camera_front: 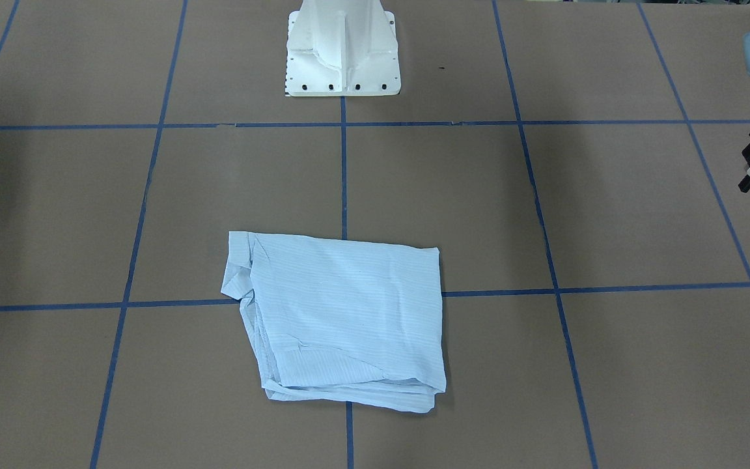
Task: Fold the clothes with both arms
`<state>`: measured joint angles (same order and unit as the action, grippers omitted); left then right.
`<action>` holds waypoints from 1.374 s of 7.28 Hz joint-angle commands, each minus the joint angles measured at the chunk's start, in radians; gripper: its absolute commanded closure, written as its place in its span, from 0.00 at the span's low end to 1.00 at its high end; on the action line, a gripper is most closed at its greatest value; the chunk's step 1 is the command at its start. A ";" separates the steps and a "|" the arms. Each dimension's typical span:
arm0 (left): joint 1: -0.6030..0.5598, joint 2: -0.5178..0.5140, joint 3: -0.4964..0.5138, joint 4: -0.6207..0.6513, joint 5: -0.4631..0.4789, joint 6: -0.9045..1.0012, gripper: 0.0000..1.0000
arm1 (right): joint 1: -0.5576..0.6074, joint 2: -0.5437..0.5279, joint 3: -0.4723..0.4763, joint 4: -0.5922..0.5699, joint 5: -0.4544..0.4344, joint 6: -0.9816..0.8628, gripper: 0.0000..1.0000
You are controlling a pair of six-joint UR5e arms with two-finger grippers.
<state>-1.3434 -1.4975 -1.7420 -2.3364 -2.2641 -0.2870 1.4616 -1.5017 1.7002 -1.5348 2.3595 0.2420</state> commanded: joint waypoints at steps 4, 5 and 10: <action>0.000 0.008 -0.005 -0.001 0.002 -0.012 0.00 | -0.003 -0.009 0.029 0.022 0.017 -0.003 0.00; 0.000 0.010 -0.004 0.000 0.005 -0.012 0.00 | -0.004 -0.009 0.033 0.022 0.021 0.000 0.00; 0.000 0.014 -0.014 -0.007 0.000 -0.014 0.00 | -0.015 -0.012 0.094 0.019 0.021 0.008 0.00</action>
<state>-1.3437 -1.4846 -1.7547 -2.3407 -2.2634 -0.2995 1.4497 -1.5123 1.7838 -1.5148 2.3808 0.2496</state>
